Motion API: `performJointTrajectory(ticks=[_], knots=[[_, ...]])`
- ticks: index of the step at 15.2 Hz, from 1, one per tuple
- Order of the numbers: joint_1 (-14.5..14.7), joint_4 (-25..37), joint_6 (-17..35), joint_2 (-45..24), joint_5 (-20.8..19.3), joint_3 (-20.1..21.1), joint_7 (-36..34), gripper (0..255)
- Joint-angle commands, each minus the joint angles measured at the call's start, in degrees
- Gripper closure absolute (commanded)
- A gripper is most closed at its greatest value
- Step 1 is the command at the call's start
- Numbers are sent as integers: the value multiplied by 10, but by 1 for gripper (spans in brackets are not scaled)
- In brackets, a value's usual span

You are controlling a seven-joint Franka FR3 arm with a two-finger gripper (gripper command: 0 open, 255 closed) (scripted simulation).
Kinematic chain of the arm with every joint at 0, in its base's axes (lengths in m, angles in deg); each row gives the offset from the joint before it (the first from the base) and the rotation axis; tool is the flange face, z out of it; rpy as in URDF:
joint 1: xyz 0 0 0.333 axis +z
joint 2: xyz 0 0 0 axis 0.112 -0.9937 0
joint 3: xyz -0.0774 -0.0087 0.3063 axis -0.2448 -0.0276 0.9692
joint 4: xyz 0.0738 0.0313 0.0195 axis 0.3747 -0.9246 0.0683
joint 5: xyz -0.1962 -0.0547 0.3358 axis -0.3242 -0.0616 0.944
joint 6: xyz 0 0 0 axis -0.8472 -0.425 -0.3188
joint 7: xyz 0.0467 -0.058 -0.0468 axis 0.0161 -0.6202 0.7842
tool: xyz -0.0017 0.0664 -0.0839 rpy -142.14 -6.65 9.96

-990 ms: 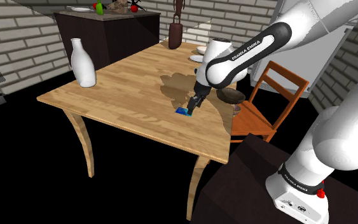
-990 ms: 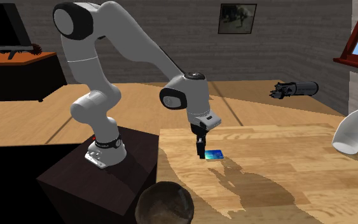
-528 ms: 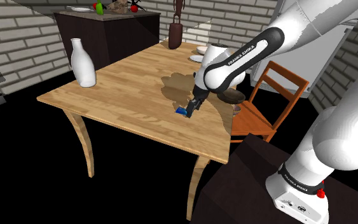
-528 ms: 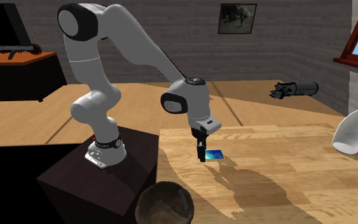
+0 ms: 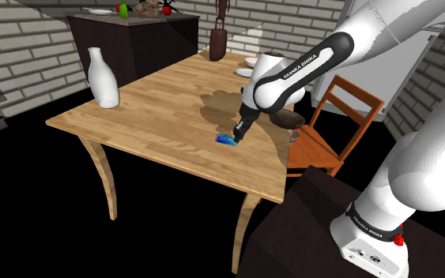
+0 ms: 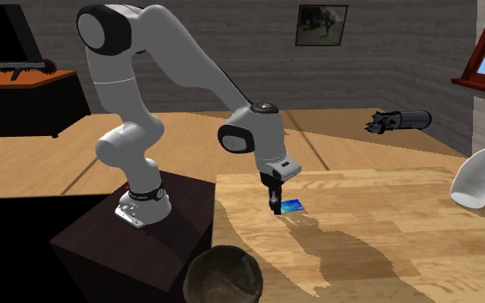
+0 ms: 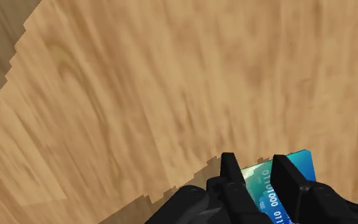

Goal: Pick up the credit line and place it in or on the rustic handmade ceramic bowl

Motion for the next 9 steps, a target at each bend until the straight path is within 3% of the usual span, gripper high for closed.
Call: performJointTrajectory(ticks=[1, 6, 7, 9], knots=[[3, -3, -2, -5, 1, 3, 0, 255], [-1, 1, -1, -1, 0, -1, 3, 255], [-1, 1, -1, -1, 0, -1, 3, 0], [5, 103, -130, -42, -63, 14, -46, 0]])
